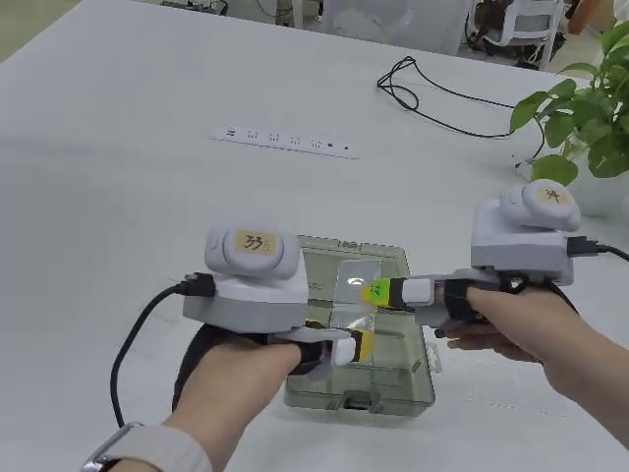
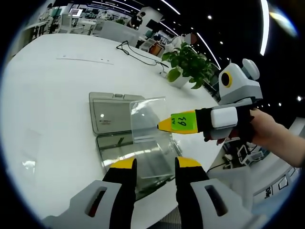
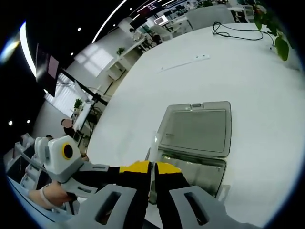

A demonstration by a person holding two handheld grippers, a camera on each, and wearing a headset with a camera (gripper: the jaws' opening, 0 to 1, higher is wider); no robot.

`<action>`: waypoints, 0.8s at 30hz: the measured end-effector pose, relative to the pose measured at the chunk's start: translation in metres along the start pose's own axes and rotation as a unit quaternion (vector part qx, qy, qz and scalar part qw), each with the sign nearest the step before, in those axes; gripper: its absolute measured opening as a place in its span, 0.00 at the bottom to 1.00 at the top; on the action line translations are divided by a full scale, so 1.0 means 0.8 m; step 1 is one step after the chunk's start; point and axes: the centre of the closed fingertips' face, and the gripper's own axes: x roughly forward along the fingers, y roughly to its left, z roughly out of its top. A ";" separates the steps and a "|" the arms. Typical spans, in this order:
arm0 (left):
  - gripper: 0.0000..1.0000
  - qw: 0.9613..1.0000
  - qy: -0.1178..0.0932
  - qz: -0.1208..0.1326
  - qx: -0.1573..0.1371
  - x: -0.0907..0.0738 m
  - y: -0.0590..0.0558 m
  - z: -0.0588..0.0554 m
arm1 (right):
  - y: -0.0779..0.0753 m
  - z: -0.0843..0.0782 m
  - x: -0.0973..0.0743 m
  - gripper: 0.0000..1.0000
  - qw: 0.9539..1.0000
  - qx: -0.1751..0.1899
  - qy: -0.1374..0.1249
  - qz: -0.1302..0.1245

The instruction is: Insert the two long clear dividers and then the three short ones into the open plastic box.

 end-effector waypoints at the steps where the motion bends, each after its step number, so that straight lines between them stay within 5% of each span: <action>1: 0.30 1.000 -0.001 -0.002 -0.005 0.000 0.000 0.001 | 0.000 0.001 0.000 0.04 1.000 0.003 -0.001 0.001; 9: 0.30 1.000 0.002 -0.011 -0.014 0.002 -0.002 -0.003 | 0.000 0.000 -0.001 0.02 0.999 0.031 0.006 0.012; 16: 0.31 1.000 -0.006 -0.023 -0.021 0.006 -0.006 -0.007 | 0.000 -0.004 -0.003 0.02 0.999 0.019 0.025 0.003; 24: 0.34 0.999 -0.007 -0.032 0.030 0.007 -0.011 -0.010 | -0.002 -0.009 -0.006 0.01 0.999 0.007 0.038 -0.009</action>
